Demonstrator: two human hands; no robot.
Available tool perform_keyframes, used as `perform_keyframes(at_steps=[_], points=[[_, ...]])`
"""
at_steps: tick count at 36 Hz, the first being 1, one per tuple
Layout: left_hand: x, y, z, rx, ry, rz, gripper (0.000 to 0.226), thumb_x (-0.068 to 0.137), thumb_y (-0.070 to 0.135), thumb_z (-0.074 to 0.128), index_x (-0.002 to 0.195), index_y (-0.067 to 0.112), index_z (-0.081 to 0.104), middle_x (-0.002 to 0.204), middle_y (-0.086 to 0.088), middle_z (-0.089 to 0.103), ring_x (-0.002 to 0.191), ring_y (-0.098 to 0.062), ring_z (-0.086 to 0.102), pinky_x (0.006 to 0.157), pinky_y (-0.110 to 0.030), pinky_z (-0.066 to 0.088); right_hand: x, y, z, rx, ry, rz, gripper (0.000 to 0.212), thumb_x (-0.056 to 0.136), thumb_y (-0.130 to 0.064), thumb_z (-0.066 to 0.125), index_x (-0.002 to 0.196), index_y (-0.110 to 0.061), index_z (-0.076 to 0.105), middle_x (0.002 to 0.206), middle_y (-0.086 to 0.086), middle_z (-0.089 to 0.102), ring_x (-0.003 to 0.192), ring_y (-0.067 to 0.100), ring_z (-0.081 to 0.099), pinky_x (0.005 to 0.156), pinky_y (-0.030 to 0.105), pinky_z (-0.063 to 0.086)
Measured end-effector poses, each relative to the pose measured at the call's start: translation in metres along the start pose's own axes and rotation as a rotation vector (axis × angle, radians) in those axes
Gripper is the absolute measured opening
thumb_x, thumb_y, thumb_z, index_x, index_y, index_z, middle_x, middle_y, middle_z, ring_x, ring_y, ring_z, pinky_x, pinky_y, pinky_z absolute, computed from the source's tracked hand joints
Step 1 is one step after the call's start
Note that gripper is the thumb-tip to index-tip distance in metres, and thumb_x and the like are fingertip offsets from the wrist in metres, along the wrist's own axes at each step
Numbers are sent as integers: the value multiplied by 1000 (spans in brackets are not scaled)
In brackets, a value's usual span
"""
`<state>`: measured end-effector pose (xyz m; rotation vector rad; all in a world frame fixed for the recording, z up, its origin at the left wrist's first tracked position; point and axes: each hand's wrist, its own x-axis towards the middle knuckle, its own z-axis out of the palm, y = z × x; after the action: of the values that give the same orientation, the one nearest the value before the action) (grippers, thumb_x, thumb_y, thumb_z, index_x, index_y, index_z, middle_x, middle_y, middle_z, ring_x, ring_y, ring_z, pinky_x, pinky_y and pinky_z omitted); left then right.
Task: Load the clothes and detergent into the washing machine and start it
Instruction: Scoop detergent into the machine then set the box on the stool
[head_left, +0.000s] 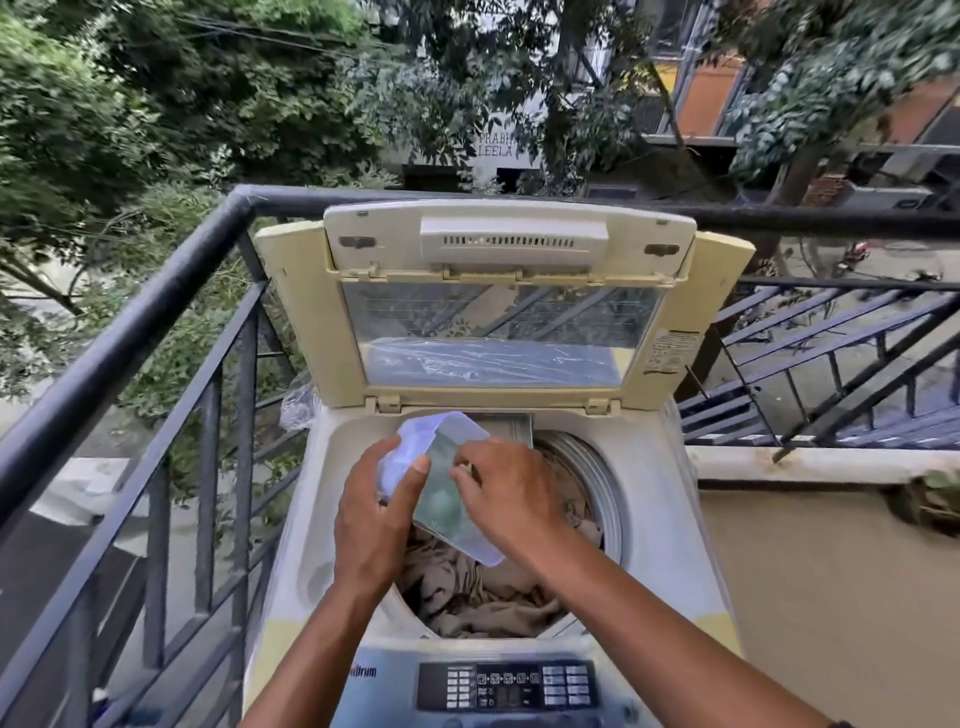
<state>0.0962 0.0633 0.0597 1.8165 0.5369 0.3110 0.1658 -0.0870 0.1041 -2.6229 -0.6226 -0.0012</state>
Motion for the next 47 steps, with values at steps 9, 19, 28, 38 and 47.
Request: perform_keyframes(at_steps=[9, 19, 28, 38, 47], points=[[8, 8, -2, -18, 13, 18, 73, 78, 87, 55, 133, 40, 61, 130, 18, 68, 122, -7, 64, 104, -49, 53, -9, 20, -19, -203, -46, -186, 18, 95, -33, 59, 85, -18, 60, 83, 4, 65, 77, 35, 66, 54, 36, 40], [16, 5, -2, -1, 17, 32, 75, 78, 89, 58, 132, 37, 63, 130, 17, 69, 122, -10, 65, 101, -51, 55, -11, 19, -17, -166, -58, -151, 14, 96, -27, 54, 102, -20, 65, 89, 7, 70, 86, 35, 67, 62, 37, 49], [29, -12, -6, -45, -27, -149, 71, 75, 90, 63, 124, 39, 69, 121, 11, 74, 114, -16, 71, 100, -55, 56, -6, 20, -13, 106, -136, 25, 25, 88, -24, 70, 112, -23, 78, 100, -2, 79, 95, 17, 70, 75, 20, 44], [26, 9, -6, -87, -142, -101, 69, 71, 89, 65, 115, 37, 74, 111, 8, 78, 107, -21, 73, 97, -61, 57, 4, 7, -5, -168, 132, -357, 12, 87, -17, 75, 79, -19, 66, 63, -2, 54, 54, 21, 54, 46, 26, 28], [35, 16, -14, -94, -114, -60, 62, 76, 83, 66, 113, 34, 77, 112, 8, 78, 109, -18, 73, 100, -55, 56, -5, 8, 5, -354, -48, -414, 31, 44, -8, 90, 57, -19, 64, 59, -4, 52, 54, 18, 56, 49, 25, 17]])
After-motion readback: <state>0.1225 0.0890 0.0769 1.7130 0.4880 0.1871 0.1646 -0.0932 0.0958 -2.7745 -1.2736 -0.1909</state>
